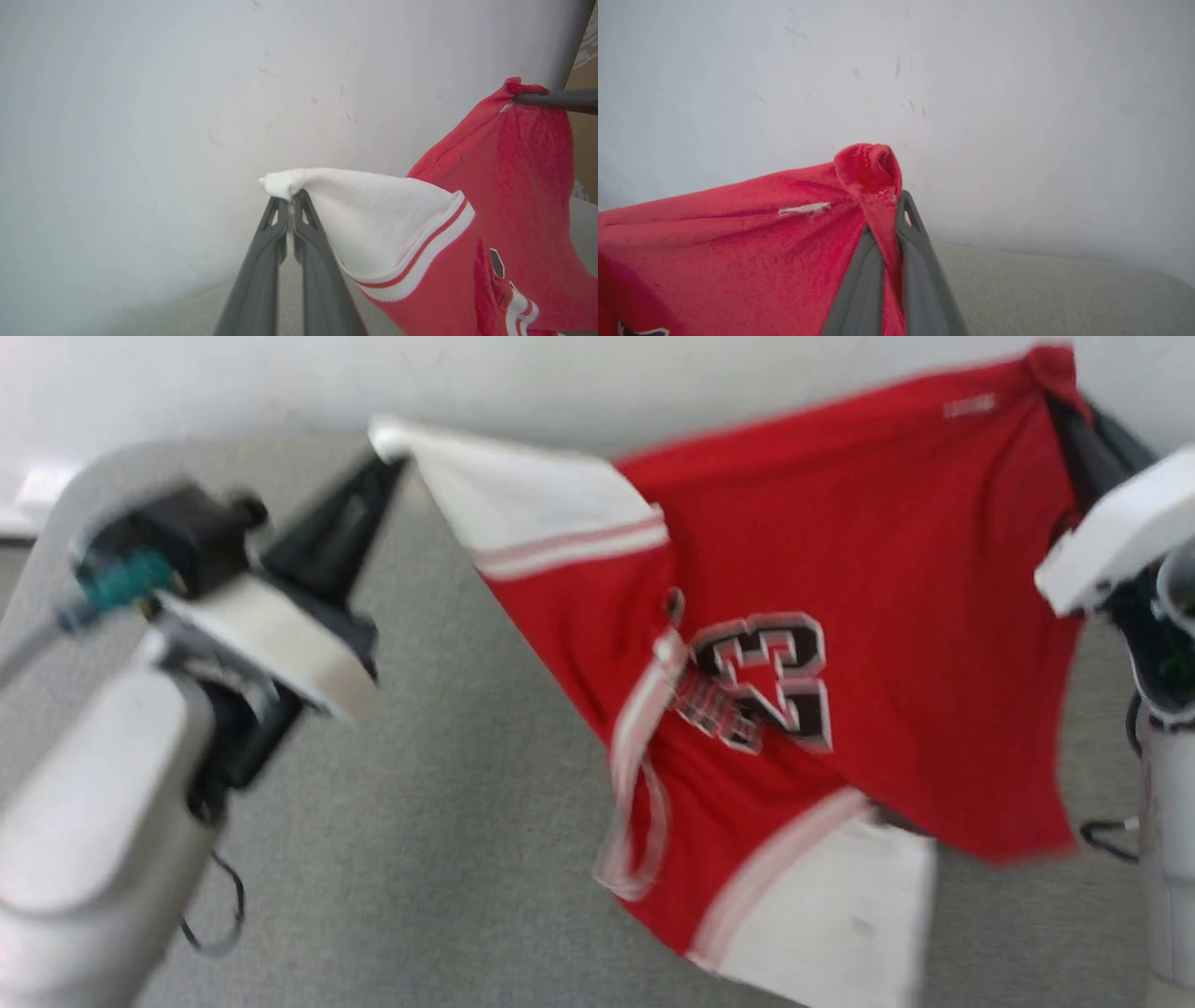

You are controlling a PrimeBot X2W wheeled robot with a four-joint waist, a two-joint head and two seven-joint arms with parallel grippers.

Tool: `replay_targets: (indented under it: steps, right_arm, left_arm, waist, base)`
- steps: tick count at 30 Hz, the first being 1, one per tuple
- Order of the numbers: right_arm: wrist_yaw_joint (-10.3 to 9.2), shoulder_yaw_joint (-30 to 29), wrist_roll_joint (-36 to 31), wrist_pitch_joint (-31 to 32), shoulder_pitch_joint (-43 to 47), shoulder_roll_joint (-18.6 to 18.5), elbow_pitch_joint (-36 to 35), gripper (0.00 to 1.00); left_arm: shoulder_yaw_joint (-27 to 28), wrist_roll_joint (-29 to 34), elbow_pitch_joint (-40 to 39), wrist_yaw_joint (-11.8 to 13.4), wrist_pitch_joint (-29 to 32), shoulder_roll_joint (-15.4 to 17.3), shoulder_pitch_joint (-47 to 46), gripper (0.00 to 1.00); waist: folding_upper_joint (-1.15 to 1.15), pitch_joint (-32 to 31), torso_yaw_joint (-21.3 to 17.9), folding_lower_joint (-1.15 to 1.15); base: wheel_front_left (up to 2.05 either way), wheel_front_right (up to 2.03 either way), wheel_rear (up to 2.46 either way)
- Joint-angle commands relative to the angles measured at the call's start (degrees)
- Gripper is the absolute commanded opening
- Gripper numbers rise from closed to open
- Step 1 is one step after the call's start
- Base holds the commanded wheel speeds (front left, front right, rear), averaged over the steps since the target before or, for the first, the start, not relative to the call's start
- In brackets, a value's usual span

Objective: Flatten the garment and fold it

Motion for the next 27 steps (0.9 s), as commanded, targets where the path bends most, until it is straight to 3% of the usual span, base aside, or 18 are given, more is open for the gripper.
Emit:
replay_targets:
  steps: [1, 13, 18, 27]
  right_arm:
    - [-0.04, 0.0, -0.11, -0.51, -1.5, 0.28, 0.25, 0.0]
    - [-0.04, 2.87, -4.47, -4.19, -18.17, 3.39, 12.92, 0.0]
    - [-0.04, 3.4, -6.38, -4.48, -23.85, 4.29, 17.43, 0.0]
    - [-0.04, 3.37, -8.76, -1.36, -30.67, 5.37, 21.52, 0.0]
  left_arm:
    - [0.46, 0.05, 0.5, -0.22, 0.39, 0.31, -1.91, 0.0]
    - [-2.04, 2.18, 16.63, -2.42, 7.78, 1.46, -23.58, 0.0]
    - [-2.28, 0.85, 21.58, -2.66, 9.53, 0.48, -29.29, 0.0]
    - [-3.63, -1.17, 23.29, -2.92, 12.53, 2.24, -34.85, 0.0]
  waist:
    - [0.0, -7.05, -6.11, 0.01]
    - [0.0, -10.4, -12.62, 0.01]
    - [0.0, -8.89, -13.75, 0.01]
    - [0.0, -3.18, -14.75, 0.01]
  base:
    - [0.0, 0.0, 0.0]
    - [0.0, 0.0, 0.0]
    - [0.0, 0.0, 0.0]
    - [0.0, 0.0, 0.0]
